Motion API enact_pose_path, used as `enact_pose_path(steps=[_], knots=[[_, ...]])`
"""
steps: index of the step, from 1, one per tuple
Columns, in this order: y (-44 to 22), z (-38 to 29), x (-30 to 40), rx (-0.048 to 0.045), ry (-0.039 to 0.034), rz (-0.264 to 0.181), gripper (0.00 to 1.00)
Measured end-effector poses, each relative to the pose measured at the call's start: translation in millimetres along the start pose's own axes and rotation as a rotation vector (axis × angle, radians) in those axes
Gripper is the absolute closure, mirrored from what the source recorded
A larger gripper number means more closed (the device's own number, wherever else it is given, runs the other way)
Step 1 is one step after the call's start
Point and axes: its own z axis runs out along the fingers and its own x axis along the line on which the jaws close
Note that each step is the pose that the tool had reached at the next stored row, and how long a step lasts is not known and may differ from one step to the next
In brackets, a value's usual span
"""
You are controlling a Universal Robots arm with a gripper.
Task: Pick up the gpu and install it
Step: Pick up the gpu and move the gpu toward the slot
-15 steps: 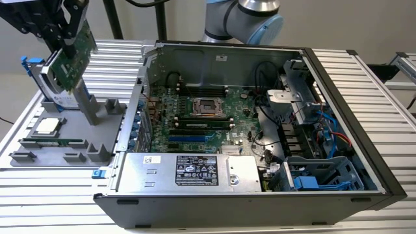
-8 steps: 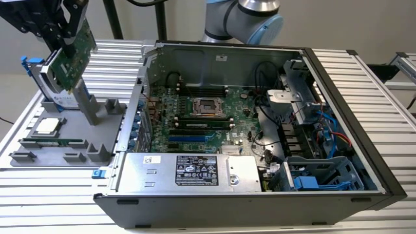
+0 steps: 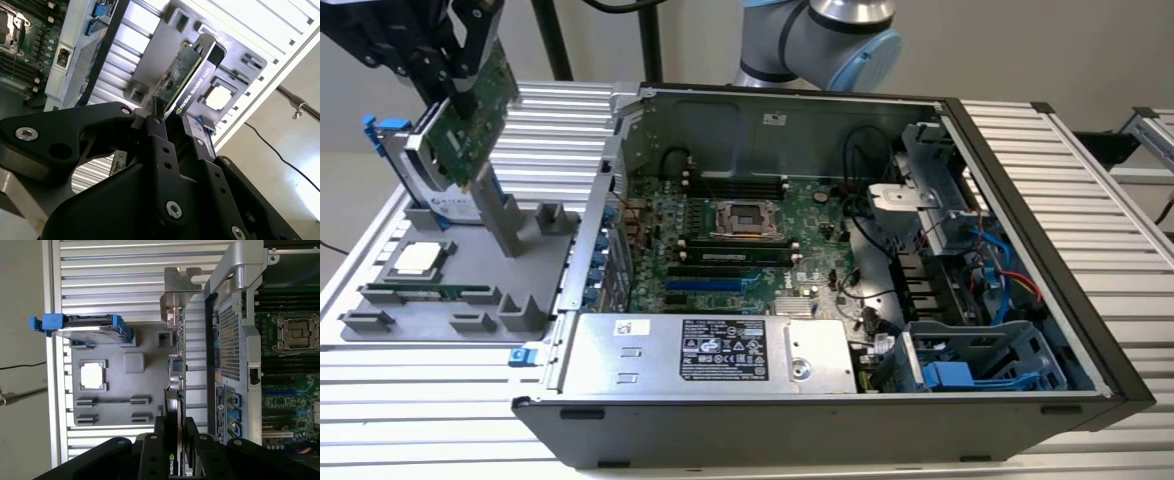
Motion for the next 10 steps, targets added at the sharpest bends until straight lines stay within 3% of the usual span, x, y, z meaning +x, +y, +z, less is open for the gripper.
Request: enact_pose_path(steps=[10], knots=[[0.4,0.0,-9.1,0.0001,0.0,0.0,1.0]])
